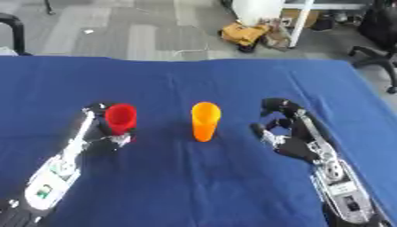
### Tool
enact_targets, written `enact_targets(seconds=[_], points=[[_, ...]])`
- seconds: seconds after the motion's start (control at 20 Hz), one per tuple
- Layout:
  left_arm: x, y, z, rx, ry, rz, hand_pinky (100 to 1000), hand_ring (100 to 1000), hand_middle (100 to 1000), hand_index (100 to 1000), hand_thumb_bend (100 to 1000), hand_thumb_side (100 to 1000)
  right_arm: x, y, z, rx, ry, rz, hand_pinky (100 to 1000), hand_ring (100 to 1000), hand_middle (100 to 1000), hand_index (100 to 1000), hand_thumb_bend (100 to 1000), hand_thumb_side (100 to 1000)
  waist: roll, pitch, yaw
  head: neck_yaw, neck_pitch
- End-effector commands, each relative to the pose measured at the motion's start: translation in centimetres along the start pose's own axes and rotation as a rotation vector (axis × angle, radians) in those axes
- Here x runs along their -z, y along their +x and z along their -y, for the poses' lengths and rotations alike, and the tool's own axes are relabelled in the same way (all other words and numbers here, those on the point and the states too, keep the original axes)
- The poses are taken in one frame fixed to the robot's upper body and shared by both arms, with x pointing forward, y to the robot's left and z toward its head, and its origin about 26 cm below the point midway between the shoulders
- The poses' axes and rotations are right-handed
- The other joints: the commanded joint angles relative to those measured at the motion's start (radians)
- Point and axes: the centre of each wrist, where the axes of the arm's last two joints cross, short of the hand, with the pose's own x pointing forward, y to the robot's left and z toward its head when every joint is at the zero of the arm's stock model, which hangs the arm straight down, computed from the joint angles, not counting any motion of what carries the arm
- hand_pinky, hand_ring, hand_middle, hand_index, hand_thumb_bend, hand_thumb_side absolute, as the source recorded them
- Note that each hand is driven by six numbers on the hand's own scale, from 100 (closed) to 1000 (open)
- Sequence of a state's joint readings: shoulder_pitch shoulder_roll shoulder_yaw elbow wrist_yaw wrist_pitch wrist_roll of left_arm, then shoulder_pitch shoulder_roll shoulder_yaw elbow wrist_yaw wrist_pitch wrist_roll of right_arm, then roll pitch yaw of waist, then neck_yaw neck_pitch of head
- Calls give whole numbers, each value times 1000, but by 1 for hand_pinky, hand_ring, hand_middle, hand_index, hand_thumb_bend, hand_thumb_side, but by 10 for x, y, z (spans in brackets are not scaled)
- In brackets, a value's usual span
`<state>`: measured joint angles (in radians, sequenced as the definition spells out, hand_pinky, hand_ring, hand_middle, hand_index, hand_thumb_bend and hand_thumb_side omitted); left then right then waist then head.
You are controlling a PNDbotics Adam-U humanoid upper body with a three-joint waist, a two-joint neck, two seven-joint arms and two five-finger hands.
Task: Pour the contents of one cup into another cup.
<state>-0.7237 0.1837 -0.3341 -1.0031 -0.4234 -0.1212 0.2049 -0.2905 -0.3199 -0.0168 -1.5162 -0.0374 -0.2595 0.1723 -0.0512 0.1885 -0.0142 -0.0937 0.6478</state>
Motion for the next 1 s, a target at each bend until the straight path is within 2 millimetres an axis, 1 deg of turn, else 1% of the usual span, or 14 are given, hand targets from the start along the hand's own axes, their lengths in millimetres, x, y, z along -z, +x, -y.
enact_targets(seconds=[0.05,0.1,0.15,0.3,0.4,0.5,0.55,0.7,0.75,0.8,1.0], points=[[8,8,-5,5,-7,32,484,640,676,803,575,402,5,6,5,-16,7,26,504,854,564,779,501,327,0,-11,-4,2,-10],[8,8,-4,4,-12,34,483,635,671,801,601,398,5,6,4,-16,8,26,504,853,563,779,501,327,0,-10,-4,1,-10],[8,8,-4,4,-17,38,482,630,666,800,569,400,5,6,4,-16,8,27,504,854,563,779,501,327,-1,-10,-4,1,-11],[9,8,-3,-1,-33,47,470,615,648,797,559,393,6,6,4,-16,9,28,504,854,563,779,501,328,-3,-9,-4,2,-13],[10,8,-2,-4,-44,54,444,588,619,790,520,369,6,6,4,-16,9,29,504,854,563,779,501,328,-5,-9,-4,2,-15],[10,8,-1,-9,-47,58,376,528,560,775,443,321,6,6,4,-16,9,29,504,854,562,779,501,328,-6,-9,-4,3,-16],[10,8,0,-12,-45,60,327,489,519,759,349,268,6,6,4,-16,9,29,504,854,562,779,501,328,-6,-9,-4,3,-16],[10,8,0,-16,-39,63,327,489,519,759,349,268,6,6,4,-15,9,30,504,854,562,779,501,328,-6,-9,-4,2,-17],[10,8,0,-19,-35,64,248,423,450,727,152,198,6,6,4,-15,9,30,504,853,562,779,501,329,-6,-9,-3,2,-17],[10,8,-1,-37,-13,65,220,396,418,715,100,176,6,6,5,-16,8,29,503,852,562,779,501,328,-5,-10,-1,1,-16],[6,10,-7,-105,75,81,176,358,377,695,100,142,6,5,7,-19,4,24,500,845,561,779,500,320,-1,-14,6,-2,-14]])
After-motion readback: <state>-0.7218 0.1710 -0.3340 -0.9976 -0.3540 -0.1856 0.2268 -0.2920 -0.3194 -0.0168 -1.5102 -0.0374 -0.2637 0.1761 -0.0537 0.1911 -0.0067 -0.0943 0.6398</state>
